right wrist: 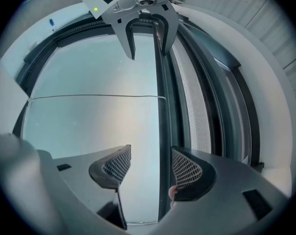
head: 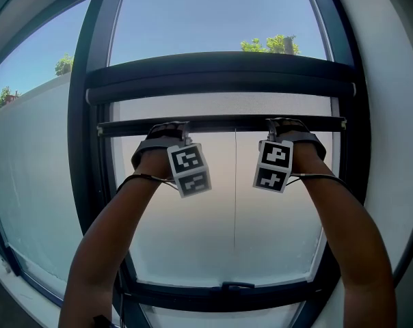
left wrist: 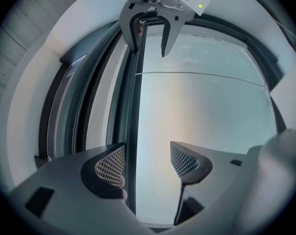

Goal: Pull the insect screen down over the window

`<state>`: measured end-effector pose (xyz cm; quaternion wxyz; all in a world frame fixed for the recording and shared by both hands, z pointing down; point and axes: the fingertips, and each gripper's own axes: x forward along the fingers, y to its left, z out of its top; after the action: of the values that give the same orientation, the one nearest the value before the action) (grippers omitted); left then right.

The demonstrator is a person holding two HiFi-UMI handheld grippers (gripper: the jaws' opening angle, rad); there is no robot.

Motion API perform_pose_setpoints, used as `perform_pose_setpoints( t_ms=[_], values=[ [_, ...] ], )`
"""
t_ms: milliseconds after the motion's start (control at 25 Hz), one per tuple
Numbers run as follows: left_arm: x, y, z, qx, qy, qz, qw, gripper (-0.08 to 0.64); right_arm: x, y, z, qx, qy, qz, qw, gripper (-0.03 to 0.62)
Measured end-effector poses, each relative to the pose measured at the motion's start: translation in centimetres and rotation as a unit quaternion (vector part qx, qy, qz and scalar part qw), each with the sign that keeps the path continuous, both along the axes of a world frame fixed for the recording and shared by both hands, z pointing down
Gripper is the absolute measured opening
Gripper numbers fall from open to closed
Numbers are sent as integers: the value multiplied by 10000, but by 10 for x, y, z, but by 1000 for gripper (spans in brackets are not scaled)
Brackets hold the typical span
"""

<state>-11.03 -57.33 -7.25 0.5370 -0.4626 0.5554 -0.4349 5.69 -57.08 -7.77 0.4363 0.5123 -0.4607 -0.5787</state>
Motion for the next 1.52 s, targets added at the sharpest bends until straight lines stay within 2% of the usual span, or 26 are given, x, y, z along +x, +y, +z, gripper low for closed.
perform_pose_setpoints(
  t_ms=[800,1240,1520],
  values=[
    [5,3,89,-433,-43,179,9989,278,5,2,91,-560,180,-92,9982,241],
    [6,7,137,-834,205,338,9957,278,4,4,139,-836,164,-100,9963,241],
    [7,9,190,-1096,248,467,9926,278,5,7,192,-1157,168,-137,9931,241]
  ],
)
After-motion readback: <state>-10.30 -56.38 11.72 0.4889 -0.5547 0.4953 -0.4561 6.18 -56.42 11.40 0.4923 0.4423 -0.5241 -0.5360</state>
